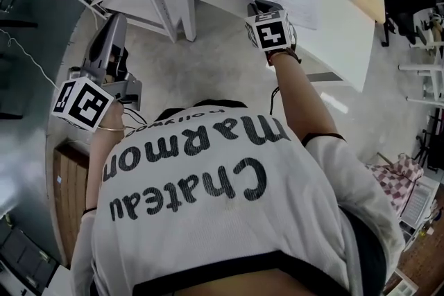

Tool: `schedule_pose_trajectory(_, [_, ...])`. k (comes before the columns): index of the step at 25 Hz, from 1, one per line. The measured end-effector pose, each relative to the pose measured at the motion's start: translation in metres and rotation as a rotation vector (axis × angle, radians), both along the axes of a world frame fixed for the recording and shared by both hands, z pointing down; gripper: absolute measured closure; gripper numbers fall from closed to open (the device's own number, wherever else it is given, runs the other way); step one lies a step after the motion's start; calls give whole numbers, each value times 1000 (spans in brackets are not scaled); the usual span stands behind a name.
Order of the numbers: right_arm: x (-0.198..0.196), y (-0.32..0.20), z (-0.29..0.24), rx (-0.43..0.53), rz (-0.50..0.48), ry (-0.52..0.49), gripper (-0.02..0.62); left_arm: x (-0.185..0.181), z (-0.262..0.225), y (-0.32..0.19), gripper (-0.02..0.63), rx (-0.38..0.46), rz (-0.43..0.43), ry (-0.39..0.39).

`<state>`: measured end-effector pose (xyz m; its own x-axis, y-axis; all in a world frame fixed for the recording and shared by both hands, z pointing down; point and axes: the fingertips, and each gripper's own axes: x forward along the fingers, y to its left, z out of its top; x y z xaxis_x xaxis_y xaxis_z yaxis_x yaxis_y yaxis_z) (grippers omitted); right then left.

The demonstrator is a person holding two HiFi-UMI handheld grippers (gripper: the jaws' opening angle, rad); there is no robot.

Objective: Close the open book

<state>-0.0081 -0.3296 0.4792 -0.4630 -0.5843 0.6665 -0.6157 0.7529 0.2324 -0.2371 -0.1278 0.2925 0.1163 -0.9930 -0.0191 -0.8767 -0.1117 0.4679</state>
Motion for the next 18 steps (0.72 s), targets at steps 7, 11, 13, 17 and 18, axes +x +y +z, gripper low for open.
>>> schedule_pose_trajectory(7, [-2, 19, -2, -59, 54, -101, 537, -3, 6, -1, 583, -7, 8, 22])
schedule_pose_trajectory(11, [1, 25, -8, -93, 87, -181, 537, 1, 6, -1, 583, -8, 12, 31])
schedule_pose_trajectory(13, [3, 25, -11, -113, 109, -227, 537, 3, 5, -2, 583, -3, 20, 30])
schedule_pose_trajectory(17, [9, 22, -17, -149, 162, -319, 537, 4, 3, -5, 583, 1, 36, 28])
schedule_pose_trajectory(18, [11, 22, -18, -158, 177, -339, 537, 5, 3, -6, 583, 1, 39, 27])
